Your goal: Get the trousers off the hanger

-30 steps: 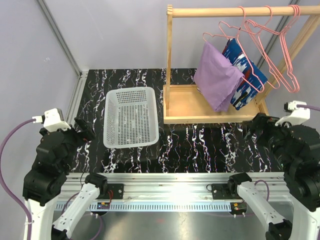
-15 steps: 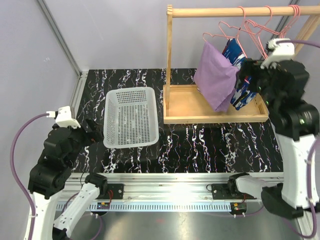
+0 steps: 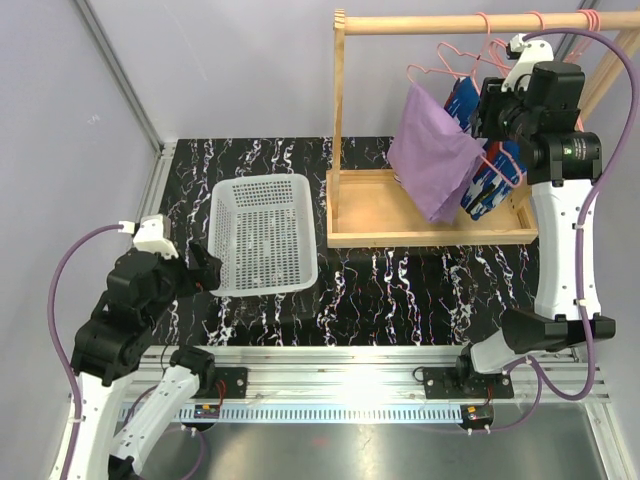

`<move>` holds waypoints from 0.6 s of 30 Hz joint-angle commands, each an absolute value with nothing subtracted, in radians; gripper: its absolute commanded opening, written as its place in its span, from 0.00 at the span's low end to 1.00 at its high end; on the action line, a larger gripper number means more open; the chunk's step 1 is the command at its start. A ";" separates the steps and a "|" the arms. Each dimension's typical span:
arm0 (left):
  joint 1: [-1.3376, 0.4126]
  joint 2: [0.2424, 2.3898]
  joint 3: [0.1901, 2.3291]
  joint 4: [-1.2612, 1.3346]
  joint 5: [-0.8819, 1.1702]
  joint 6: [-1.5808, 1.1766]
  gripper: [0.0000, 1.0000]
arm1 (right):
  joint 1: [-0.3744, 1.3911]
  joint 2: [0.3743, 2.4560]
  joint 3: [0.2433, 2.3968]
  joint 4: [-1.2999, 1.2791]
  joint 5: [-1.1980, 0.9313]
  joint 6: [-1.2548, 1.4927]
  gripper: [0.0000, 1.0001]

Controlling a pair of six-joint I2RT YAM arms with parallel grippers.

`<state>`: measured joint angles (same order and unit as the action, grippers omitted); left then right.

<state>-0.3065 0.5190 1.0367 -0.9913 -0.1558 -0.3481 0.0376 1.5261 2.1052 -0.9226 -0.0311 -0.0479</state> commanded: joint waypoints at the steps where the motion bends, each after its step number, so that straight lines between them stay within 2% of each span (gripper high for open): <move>1: -0.310 0.515 1.040 -0.940 -0.123 -0.336 0.99 | 0.040 1.528 2.157 -0.917 -0.175 -0.025 0.44; 4: -0.310 0.506 1.039 -0.940 -0.120 -0.334 0.99 | 0.040 1.542 2.160 -0.913 -0.189 -0.028 0.36; 6: -0.310 0.502 1.039 -0.942 -0.118 -0.334 0.99 | 0.040 1.545 2.155 -0.901 -0.189 -0.028 0.28; 7: -0.310 0.499 1.039 -0.942 -0.120 -0.334 0.99 | 0.040 1.549 2.151 -0.897 -0.187 -0.028 0.22; 8: -0.308 0.499 1.037 -0.942 -0.118 -0.334 0.99 | 0.040 1.551 2.148 -0.891 -0.187 -0.026 0.11; 11: -0.310 0.500 1.045 -0.948 -0.115 -0.333 0.99 | 0.040 1.549 2.132 -0.877 -0.192 -0.012 0.12; 15: -0.310 0.495 1.055 -0.956 -0.114 -0.331 0.99 | 0.040 1.542 2.099 -0.851 -0.201 -0.006 0.22; 17: -0.310 0.499 1.065 -0.960 -0.114 -0.331 0.99 | 0.040 1.540 2.079 -0.844 -0.195 -0.006 0.29; 18: -0.310 0.499 1.069 -0.962 -0.114 -0.330 0.99 | 0.040 1.540 2.068 -0.835 -0.195 -0.006 0.36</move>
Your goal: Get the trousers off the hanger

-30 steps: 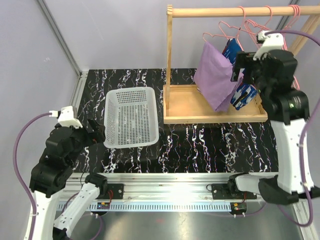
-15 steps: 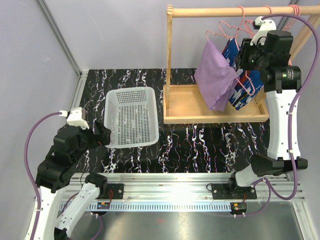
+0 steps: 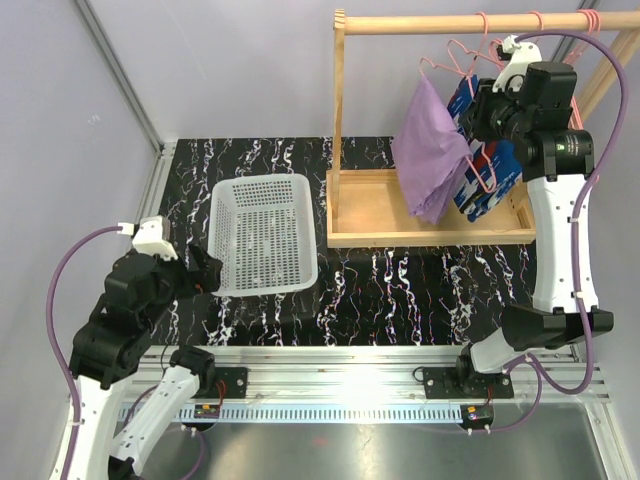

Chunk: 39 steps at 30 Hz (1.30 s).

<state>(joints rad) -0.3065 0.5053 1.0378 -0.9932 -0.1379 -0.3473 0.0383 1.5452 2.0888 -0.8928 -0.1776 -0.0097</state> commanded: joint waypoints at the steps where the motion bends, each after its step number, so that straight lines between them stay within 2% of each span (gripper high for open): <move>1: -0.310 0.500 1.078 -0.968 -0.112 -0.330 0.99 | 0.041 1.543 2.066 -0.833 -0.193 -0.006 0.35; 3: -0.308 0.505 1.086 -0.969 -0.117 -0.328 0.99 | 0.040 1.545 2.066 -0.828 -0.192 -0.006 0.33; 6: -0.310 0.508 1.101 -0.973 -0.115 -0.328 0.99 | 0.040 1.551 2.086 -0.828 -0.201 -0.006 0.11; 7: -0.308 0.508 1.106 -0.974 -0.117 -0.328 0.99 | 0.040 1.551 2.094 -0.827 -0.204 -0.006 0.00; 13: -0.308 0.538 1.144 -0.966 -0.045 -0.330 0.99 | 0.040 1.510 2.138 -0.770 -0.247 0.063 0.00; 17: -0.310 0.563 1.173 -0.930 0.079 -0.347 0.99 | 0.040 1.482 2.170 -0.715 -0.230 0.100 0.00; 21: -0.310 0.584 1.186 -0.894 0.126 -0.350 0.99 | 0.040 1.502 2.278 -0.719 -0.233 0.117 0.00; 29: -0.310 0.637 1.199 -0.841 0.232 -0.353 0.99 | 0.041 1.508 2.352 -0.729 -0.270 0.153 0.00; 34: -0.316 0.686 1.239 -0.796 0.270 -0.347 0.99 | 0.041 1.418 2.270 -0.723 -0.317 0.210 0.00; 37: -0.359 0.739 1.241 -0.747 0.195 -0.354 0.99 | 0.040 1.355 2.198 -0.724 -0.348 0.248 0.00; 39: -0.455 0.790 1.239 -0.697 0.132 -0.370 0.99 | 0.040 1.307 2.142 -0.730 -0.365 0.264 0.00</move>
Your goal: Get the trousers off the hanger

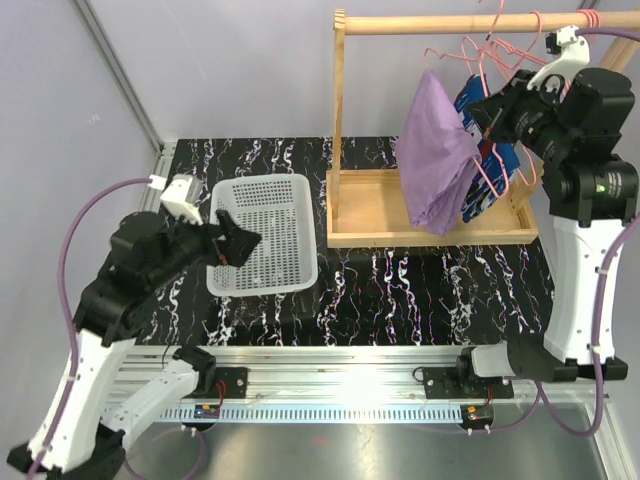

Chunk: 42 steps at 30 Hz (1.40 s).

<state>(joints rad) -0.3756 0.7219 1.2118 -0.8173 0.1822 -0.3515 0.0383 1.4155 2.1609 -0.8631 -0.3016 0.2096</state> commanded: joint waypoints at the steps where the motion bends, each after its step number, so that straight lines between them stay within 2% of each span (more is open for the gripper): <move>1: -0.509 0.808 1.244 -0.680 0.032 -0.382 0.99 | 0.040 1.289 2.120 -0.729 -0.371 0.271 0.00; 8: -1.209 1.054 1.413 -0.586 -0.579 -0.344 0.99 | 0.041 1.152 2.007 -0.790 -0.385 0.311 0.00; 11: -1.345 1.204 1.532 -0.535 -0.710 -0.272 0.99 | 0.041 1.109 1.973 -0.813 -0.368 0.330 0.00; 17: -1.428 1.432 1.634 -0.422 -0.739 -0.161 0.99 | 0.041 1.098 2.025 -0.923 -0.284 0.348 0.00; 21: -1.436 1.483 1.551 -0.286 -0.790 -0.101 0.99 | 0.040 1.115 2.118 -1.018 -0.232 0.368 0.00; 27: -1.466 1.480 1.344 0.088 -0.681 0.077 0.99 | 0.041 1.126 2.200 -1.072 -0.198 0.383 0.00; 30: -1.473 1.485 1.253 0.185 -0.588 0.123 0.99 | 0.041 1.132 2.230 -1.088 -0.190 0.379 0.00; 42: -1.473 1.699 1.296 0.405 -0.587 0.161 0.99 | 0.041 1.138 2.287 -1.086 -0.179 0.425 0.00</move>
